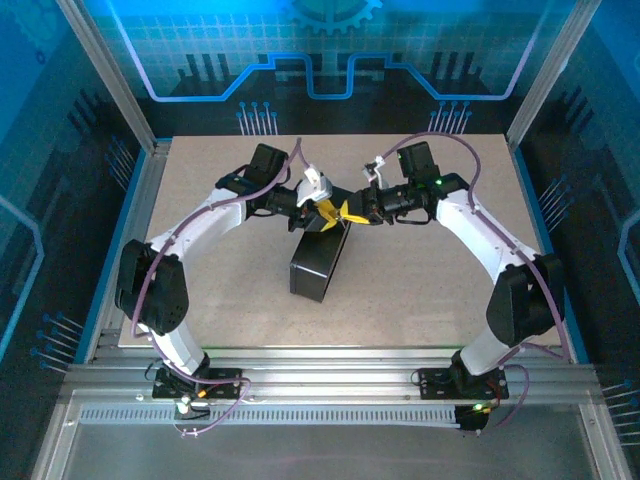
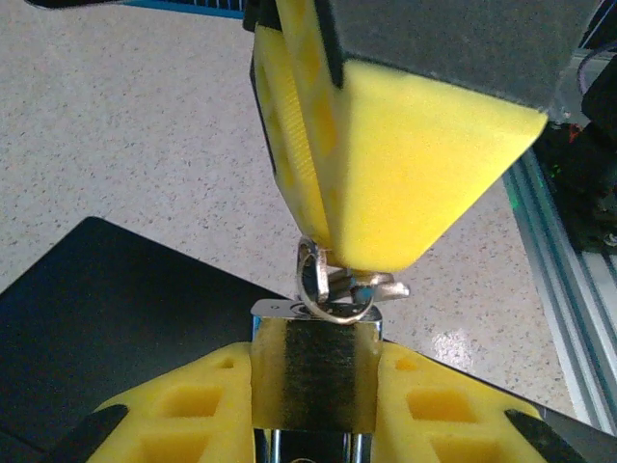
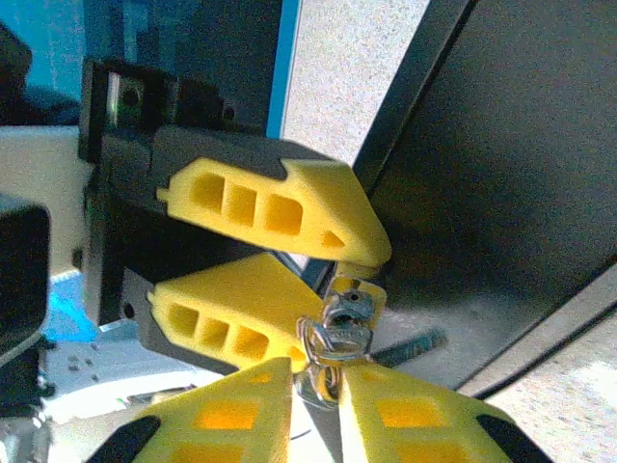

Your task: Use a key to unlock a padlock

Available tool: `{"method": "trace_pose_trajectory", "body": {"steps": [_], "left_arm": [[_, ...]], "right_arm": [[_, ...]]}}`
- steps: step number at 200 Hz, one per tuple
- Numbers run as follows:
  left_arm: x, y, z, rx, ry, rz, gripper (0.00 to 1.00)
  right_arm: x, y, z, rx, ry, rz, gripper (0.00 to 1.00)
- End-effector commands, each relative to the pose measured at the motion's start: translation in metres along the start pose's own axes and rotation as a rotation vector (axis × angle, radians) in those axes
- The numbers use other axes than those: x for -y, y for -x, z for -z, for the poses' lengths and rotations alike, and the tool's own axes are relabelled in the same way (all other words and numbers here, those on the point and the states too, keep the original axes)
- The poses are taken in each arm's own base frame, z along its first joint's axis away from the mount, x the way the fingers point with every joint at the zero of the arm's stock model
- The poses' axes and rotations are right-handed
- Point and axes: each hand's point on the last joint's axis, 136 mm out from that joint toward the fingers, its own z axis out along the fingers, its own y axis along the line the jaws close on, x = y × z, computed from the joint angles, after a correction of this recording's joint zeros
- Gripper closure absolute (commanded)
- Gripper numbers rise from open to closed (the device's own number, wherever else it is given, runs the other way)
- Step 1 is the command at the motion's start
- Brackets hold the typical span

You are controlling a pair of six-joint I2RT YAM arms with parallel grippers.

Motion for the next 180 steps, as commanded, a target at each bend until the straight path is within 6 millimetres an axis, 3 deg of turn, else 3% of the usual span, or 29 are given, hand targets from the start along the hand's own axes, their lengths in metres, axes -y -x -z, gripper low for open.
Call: {"method": "trace_pose_trajectory", "body": {"steps": [1,65,83,103,121,143,180], "left_arm": [[0.021,0.040,0.011,0.111,-0.093,-0.101,0.95],[0.028,0.038,0.014,0.099,-0.152,-0.065,0.95],[0.034,0.042,0.016,0.112,-0.192,-0.051,0.94],[0.038,0.045,0.017,0.114,-0.232,-0.032,0.94],[0.039,0.044,0.017,0.106,-0.251,-0.022,0.94],[0.039,0.042,0.017,0.100,-0.253,-0.021,0.94],[0.039,0.045,0.017,0.107,-0.257,-0.024,0.95]], "right_arm": [[-0.005,-0.010,0.014,-0.050,-0.002,0.209,0.79],[-0.006,0.005,0.048,0.005,0.044,0.523,0.78],[-0.009,-0.005,0.042,0.025,0.014,0.794,0.76],[-0.012,-0.022,0.033,0.091,-0.037,1.195,0.65],[-0.013,-0.014,0.035,0.231,-0.113,1.434,0.64],[-0.018,-0.005,0.039,0.252,-0.149,1.512,0.61],[-0.011,0.004,0.024,0.187,-0.205,1.549,0.61]]}}
